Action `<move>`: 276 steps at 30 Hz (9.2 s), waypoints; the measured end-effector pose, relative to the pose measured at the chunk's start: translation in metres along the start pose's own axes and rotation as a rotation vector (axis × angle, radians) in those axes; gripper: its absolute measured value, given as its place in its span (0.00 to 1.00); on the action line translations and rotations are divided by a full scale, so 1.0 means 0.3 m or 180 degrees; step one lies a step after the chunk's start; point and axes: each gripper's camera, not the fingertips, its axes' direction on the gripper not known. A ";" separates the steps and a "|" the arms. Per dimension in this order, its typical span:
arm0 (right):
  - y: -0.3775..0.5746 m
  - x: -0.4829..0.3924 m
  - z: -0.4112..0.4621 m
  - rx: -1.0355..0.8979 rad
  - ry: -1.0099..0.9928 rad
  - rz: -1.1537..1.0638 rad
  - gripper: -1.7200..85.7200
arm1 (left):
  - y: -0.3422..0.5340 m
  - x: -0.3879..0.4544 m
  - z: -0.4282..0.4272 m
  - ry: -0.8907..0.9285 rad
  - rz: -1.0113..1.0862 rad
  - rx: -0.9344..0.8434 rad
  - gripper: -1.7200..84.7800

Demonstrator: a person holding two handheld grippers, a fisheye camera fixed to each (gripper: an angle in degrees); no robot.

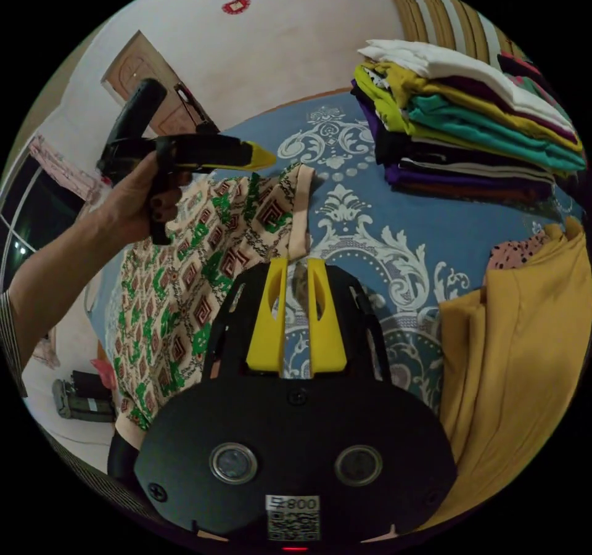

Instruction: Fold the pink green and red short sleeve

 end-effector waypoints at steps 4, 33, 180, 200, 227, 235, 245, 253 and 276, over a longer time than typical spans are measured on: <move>-0.082 -0.018 0.033 -0.0030 0.0074 -0.0052 0.09 | -0.225 -0.044 0.121 -0.0162 0.0133 -0.0132 0.14; -0.432 -0.092 0.056 0.0539 -0.0580 -0.0329 0.02 | -0.780 -0.614 0.110 0.0426 0.0094 0.0411 0.05; -0.704 -1.655 0.266 -0.0024 -0.0151 -0.1822 0.02 | 0.827 -0.489 -1.469 -0.0318 -0.1094 0.1399 0.07; -1.049 -2.807 0.693 -0.0723 -0.0942 -0.2803 0.07 | 2.168 -0.630 -2.173 -0.0234 -0.3523 0.2782 0.09; -1.481 -3.915 1.487 -0.1559 -0.0287 -0.3501 0.03 | 2.449 -0.400 -2.387 -0.0109 -0.3295 0.3009 0.03; -1.709 -3.781 1.417 -0.1398 -0.1160 -0.2849 0.03 | 2.301 -0.216 -2.426 -0.0720 -0.2680 0.2691 0.03; -1.855 -3.434 1.452 -0.1592 -0.1803 -0.1956 0.03 | 1.964 0.016 -2.266 -0.1436 -0.1629 0.1454 0.04; -1.898 -3.291 1.522 -0.1743 -0.1543 -0.1706 0.03 | 1.855 0.063 -2.115 -0.1356 -0.1622 0.1003 0.07; -1.863 -3.244 1.554 -0.1468 -0.1159 -0.2010 0.02 | 1.710 0.109 -1.936 -0.1099 -0.1669 0.0893 0.02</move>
